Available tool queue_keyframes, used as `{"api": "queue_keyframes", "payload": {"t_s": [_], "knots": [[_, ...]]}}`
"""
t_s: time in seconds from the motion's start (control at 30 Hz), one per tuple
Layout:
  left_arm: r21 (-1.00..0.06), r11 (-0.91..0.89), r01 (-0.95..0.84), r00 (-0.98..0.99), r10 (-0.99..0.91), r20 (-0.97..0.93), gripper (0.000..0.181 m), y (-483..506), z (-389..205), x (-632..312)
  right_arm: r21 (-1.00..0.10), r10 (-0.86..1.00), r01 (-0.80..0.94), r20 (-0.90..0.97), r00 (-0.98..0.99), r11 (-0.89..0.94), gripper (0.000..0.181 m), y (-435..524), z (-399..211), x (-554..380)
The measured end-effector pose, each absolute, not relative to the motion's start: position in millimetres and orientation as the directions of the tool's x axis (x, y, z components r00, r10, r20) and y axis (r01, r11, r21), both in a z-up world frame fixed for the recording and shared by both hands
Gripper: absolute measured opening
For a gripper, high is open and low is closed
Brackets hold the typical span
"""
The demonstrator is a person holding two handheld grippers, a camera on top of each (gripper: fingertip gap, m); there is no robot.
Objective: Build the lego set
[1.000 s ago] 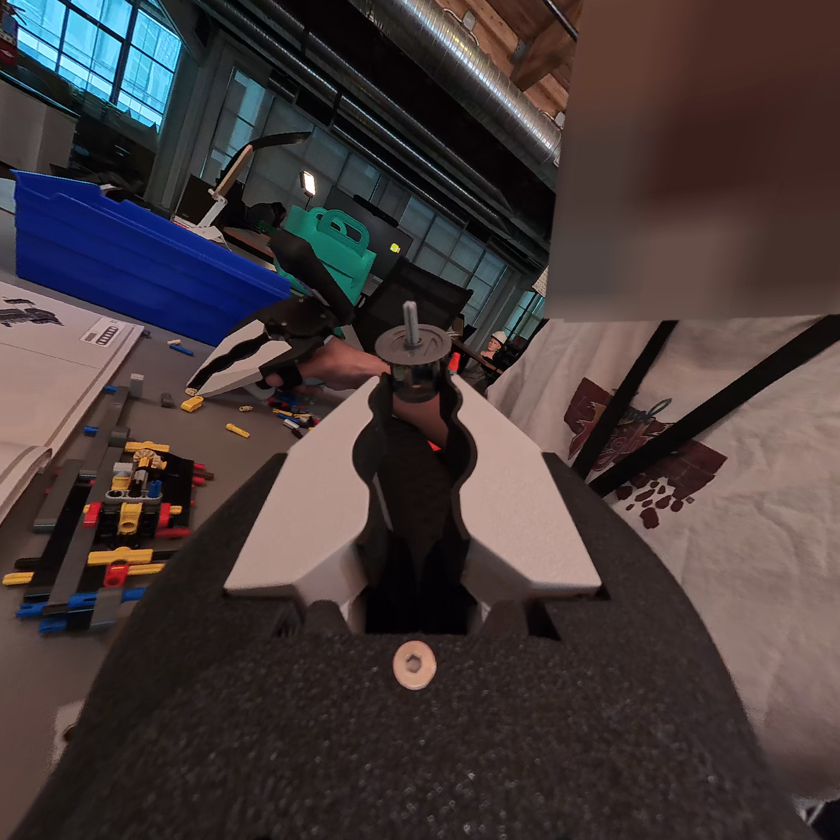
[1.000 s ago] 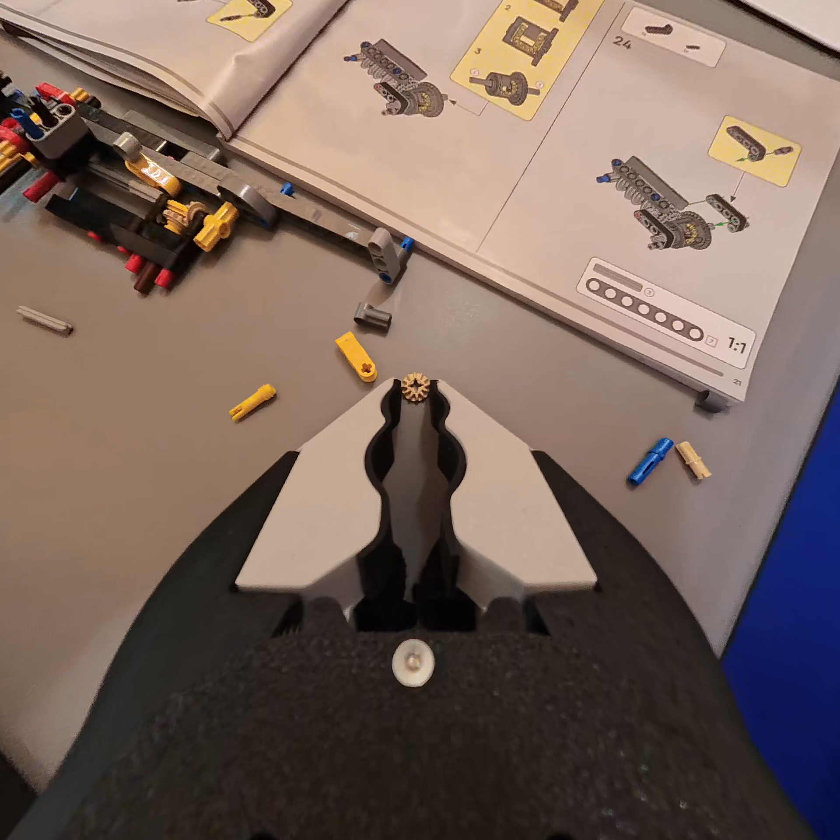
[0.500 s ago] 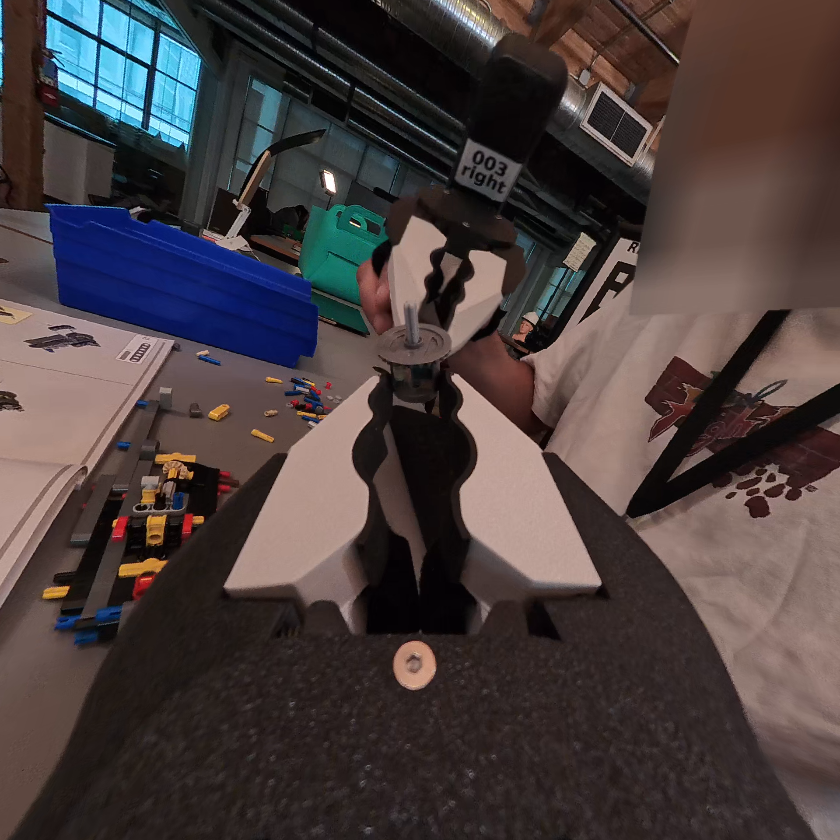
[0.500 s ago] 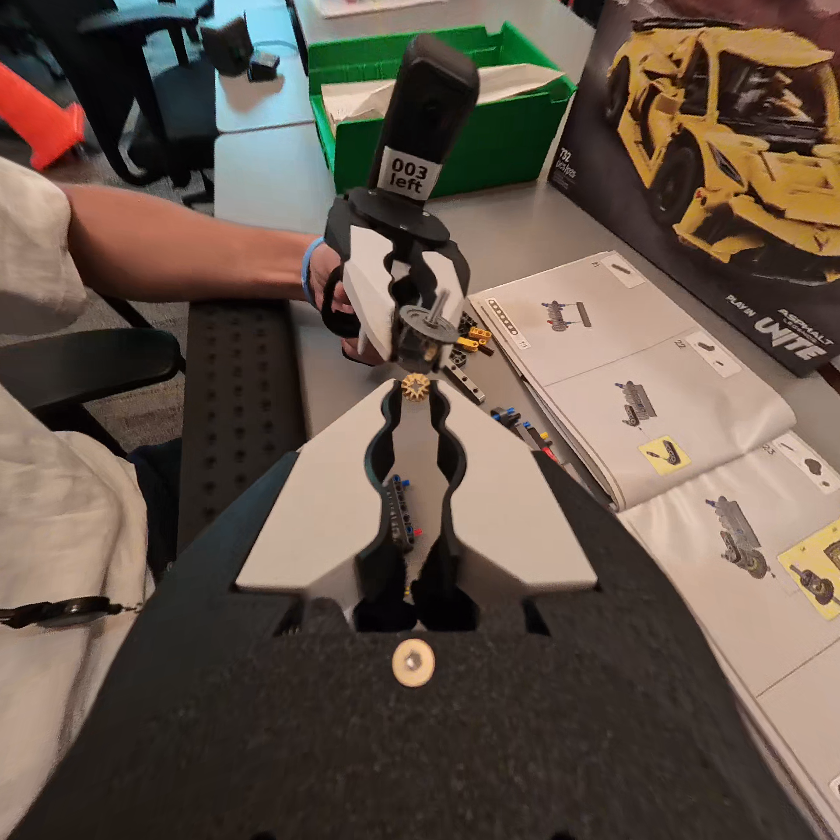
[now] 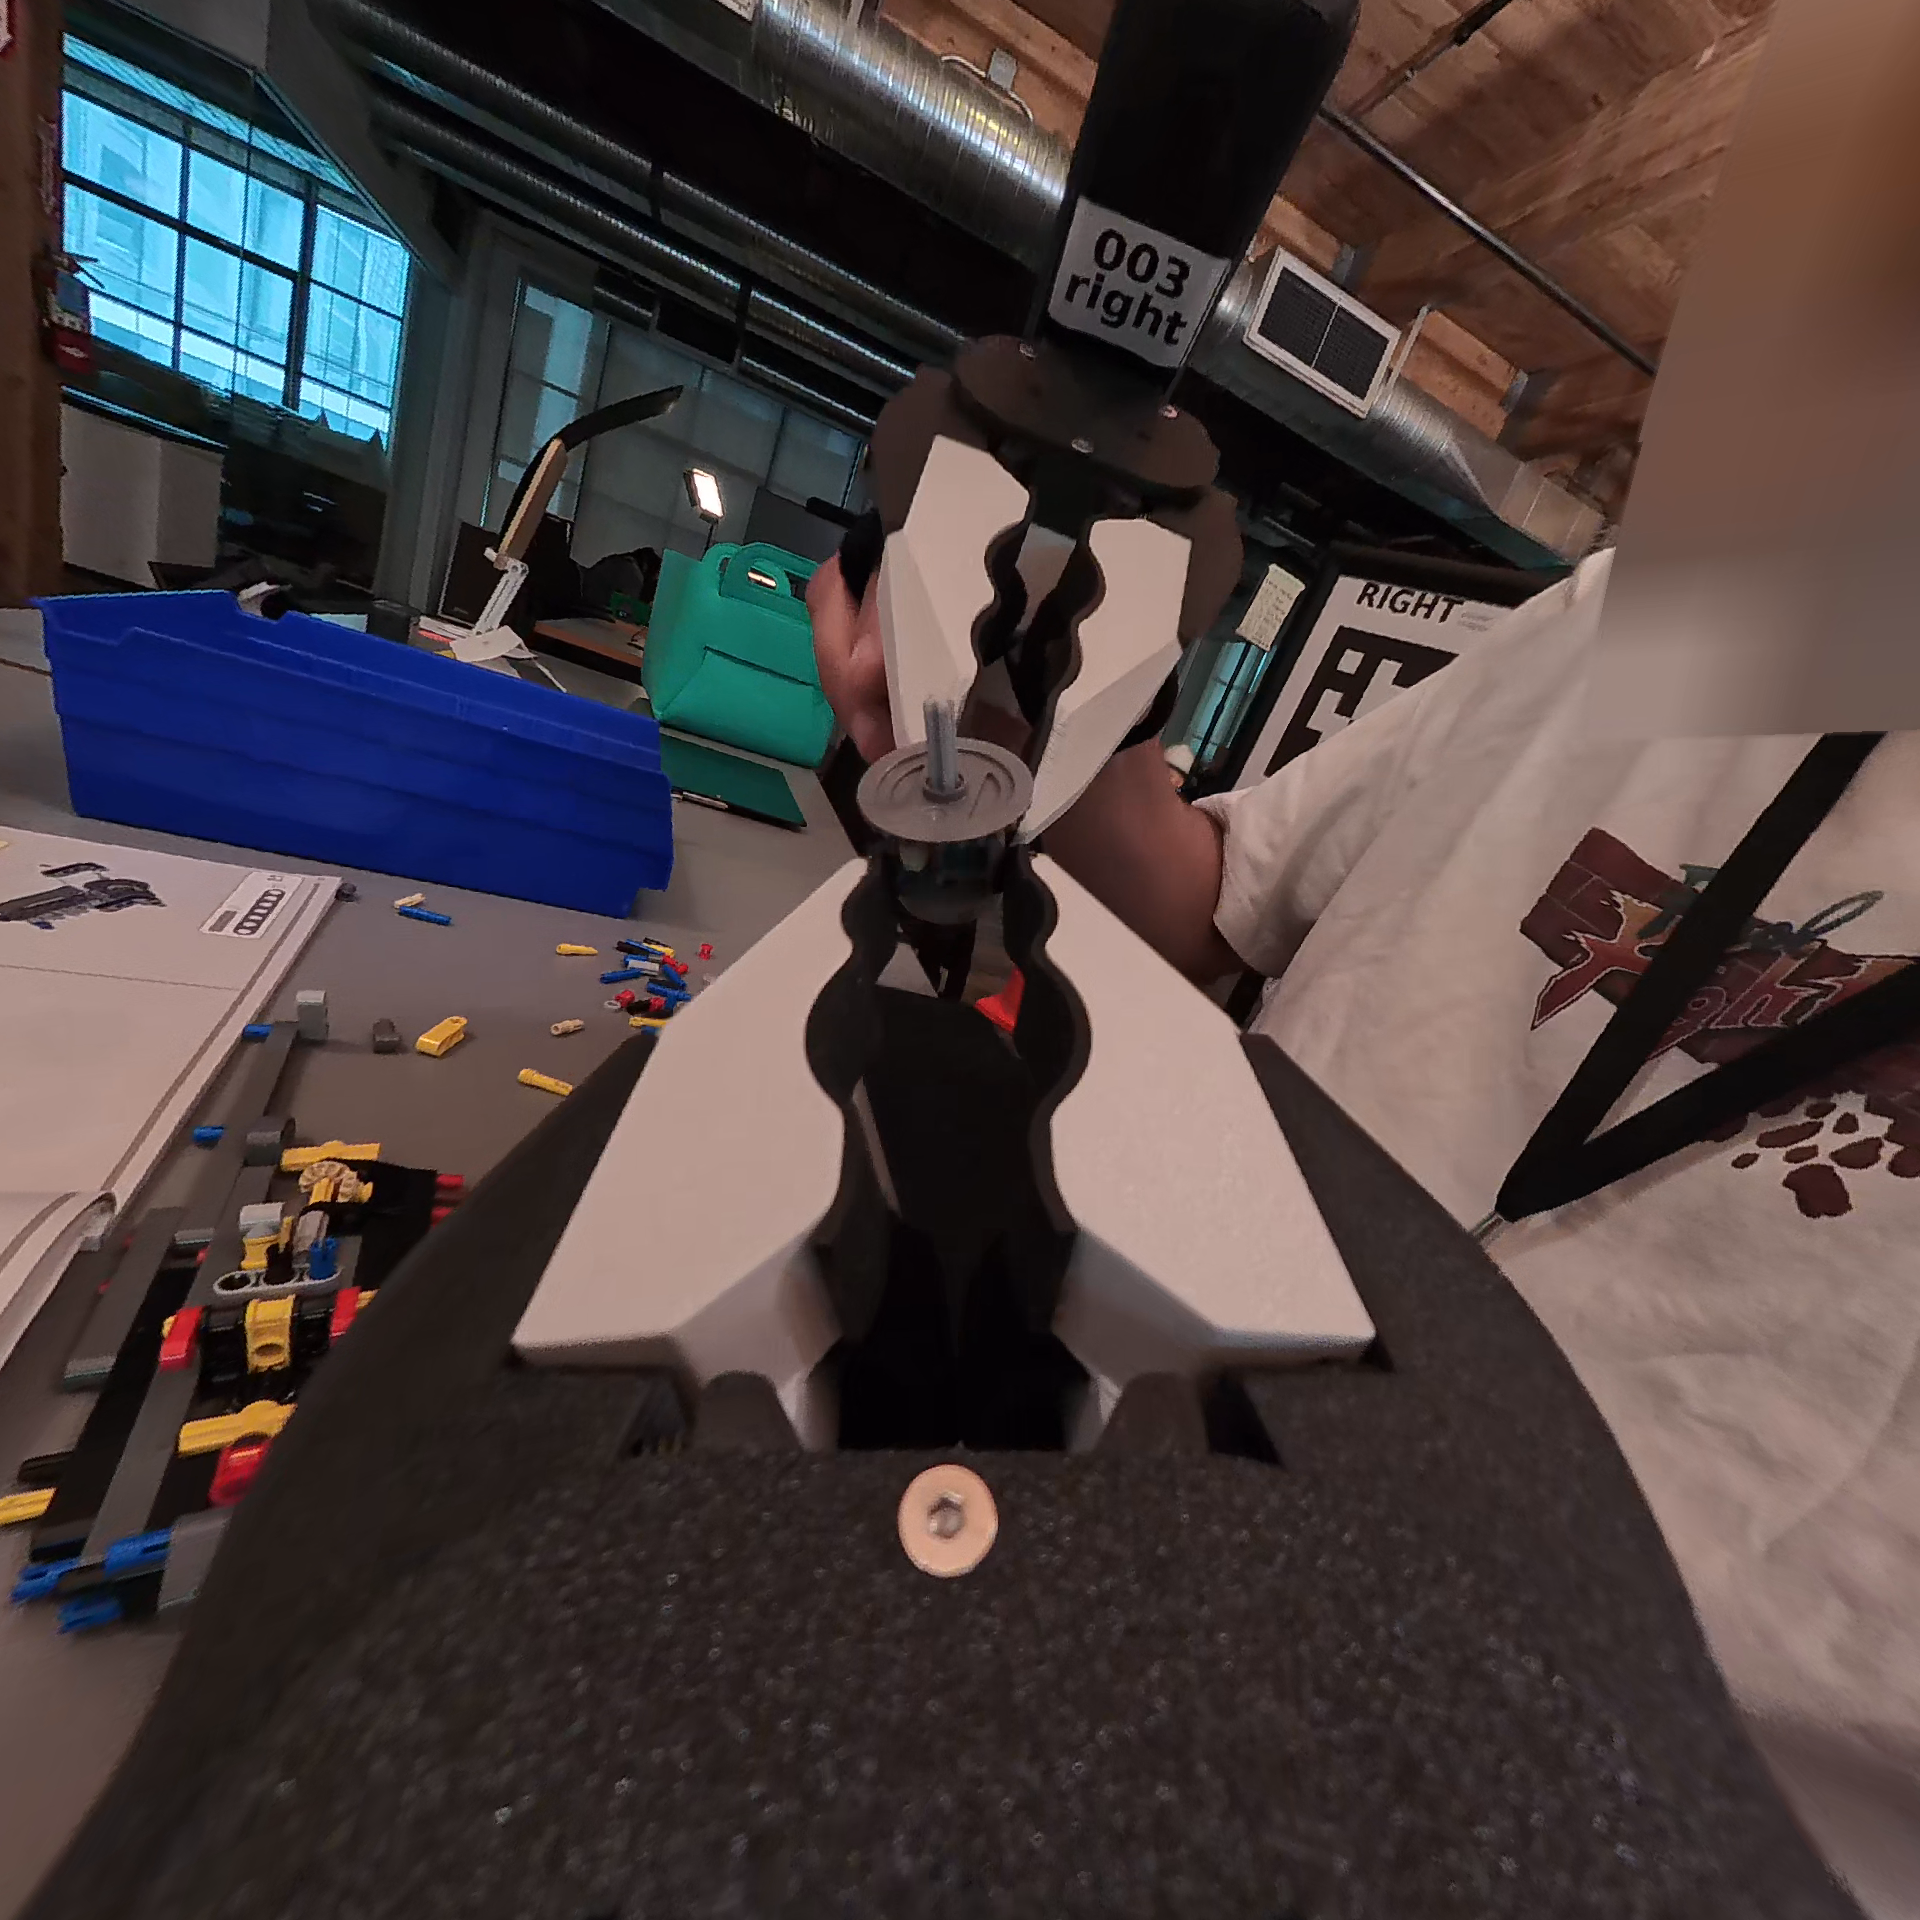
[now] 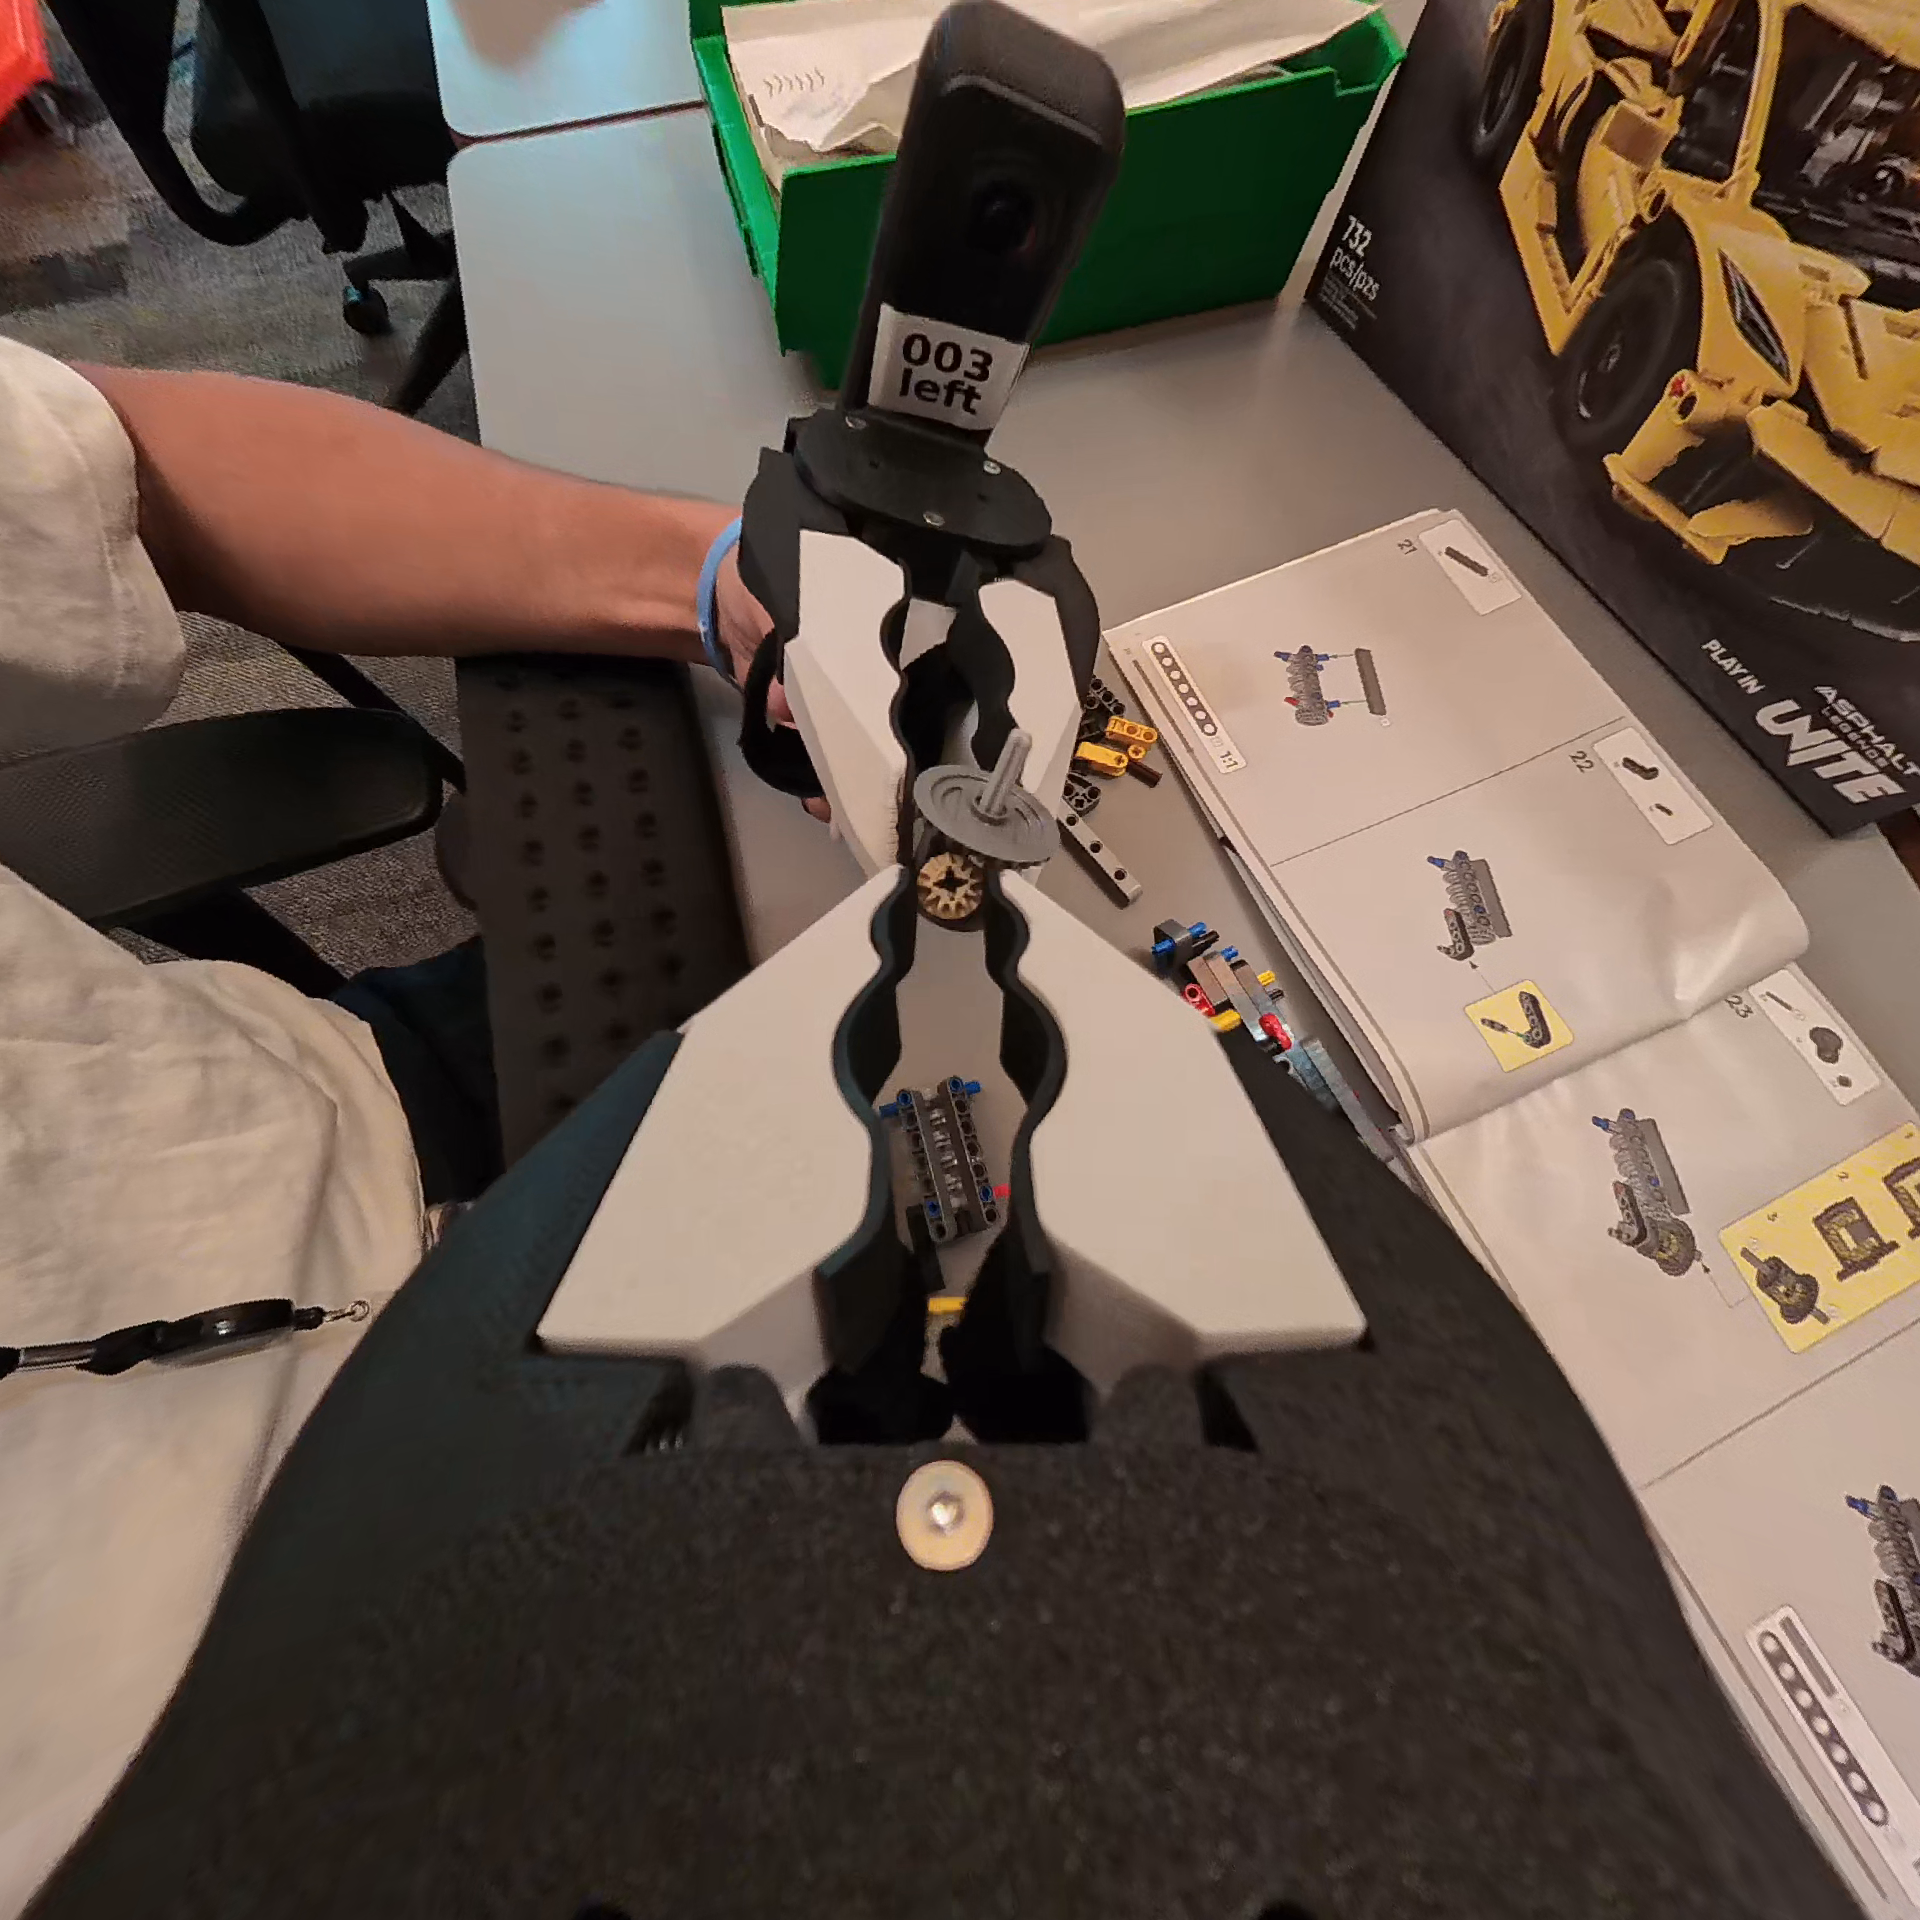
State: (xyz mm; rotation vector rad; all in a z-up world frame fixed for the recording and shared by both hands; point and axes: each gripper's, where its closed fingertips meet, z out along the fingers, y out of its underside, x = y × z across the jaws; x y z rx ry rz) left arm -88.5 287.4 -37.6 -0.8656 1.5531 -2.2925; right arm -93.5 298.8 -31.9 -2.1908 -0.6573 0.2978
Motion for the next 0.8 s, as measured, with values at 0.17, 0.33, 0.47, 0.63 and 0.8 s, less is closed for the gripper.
{"api": "queue_keyframes", "payload": {"t_s": [0.17,0.33,0.47,0.63,0.8], "knots": [[-0.89,-0.442,-0.11,-0.806,-0.484,0.34,0.019,289,-29,-92,-0.746,0.539,0.392,0.054,0.841,-0.538,0.014,302,-23,-96],[-0.882,-0.459,-0.1,-0.816,-0.47,0.337,0.019,290,-24,-96,-0.747,0.543,0.409,0.077,0.836,-0.524,0.016,301,-14,-98],[-0.885,-0.455,-0.1,-0.825,-0.459,0.329,0.019,290,-22,-99,-0.778,0.586,0.481,0.184,0.789,-0.404,0.02,289,3,-103],[-0.883,-0.455,-0.117,-0.834,-0.438,0.337,0.019,288,-22,-102,-0.533,0.527,0.83,0.664,0.531,-0.166,0.019,282,-11,-96],[-0.886,-0.441,-0.14,-0.831,-0.434,0.348,0.018,284,-27,-100,-0.367,0.496,0.927,0.792,0.356,-0.081,0.026,286,-24,-98]]}}
